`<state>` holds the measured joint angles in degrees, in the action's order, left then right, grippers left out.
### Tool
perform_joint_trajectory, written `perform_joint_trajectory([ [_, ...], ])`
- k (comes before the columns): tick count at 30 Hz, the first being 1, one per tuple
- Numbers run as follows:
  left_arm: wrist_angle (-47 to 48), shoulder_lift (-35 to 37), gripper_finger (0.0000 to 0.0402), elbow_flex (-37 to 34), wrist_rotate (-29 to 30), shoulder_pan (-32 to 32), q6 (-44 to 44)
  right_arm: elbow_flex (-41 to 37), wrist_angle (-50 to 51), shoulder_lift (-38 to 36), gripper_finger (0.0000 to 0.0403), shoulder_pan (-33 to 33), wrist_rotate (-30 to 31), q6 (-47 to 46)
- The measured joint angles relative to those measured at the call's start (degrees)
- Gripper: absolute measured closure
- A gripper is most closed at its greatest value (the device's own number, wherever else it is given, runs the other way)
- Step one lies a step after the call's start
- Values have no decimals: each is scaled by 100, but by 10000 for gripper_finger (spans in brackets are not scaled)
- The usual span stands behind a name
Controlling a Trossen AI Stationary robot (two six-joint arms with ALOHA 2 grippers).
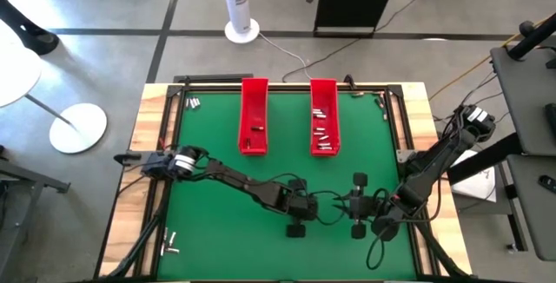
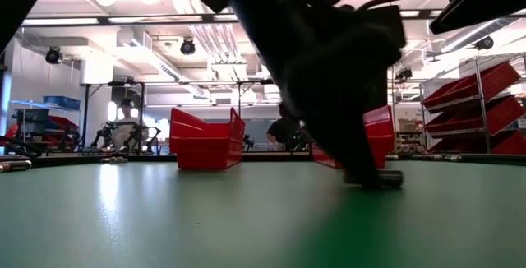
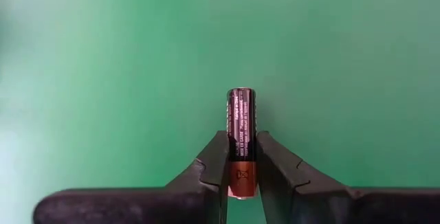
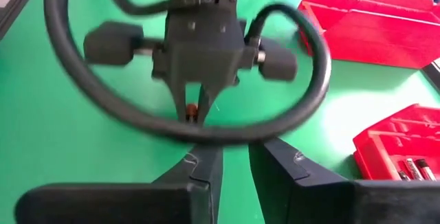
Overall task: Sort batteries
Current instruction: Put the brown battery into the left red bin
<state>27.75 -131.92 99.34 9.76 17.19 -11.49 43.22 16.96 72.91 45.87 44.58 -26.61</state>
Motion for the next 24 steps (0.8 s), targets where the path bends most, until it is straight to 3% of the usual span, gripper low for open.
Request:
perform_joint_trajectory([
  [8, 1596, 637, 366, 3, 377, 7, -206, -4, 522, -1, 350, 0, -94, -390],
  [24, 3544, 2221, 365, 18, 1397, -156, -546, -336, 688, 28, 317, 0, -133, -998],
])
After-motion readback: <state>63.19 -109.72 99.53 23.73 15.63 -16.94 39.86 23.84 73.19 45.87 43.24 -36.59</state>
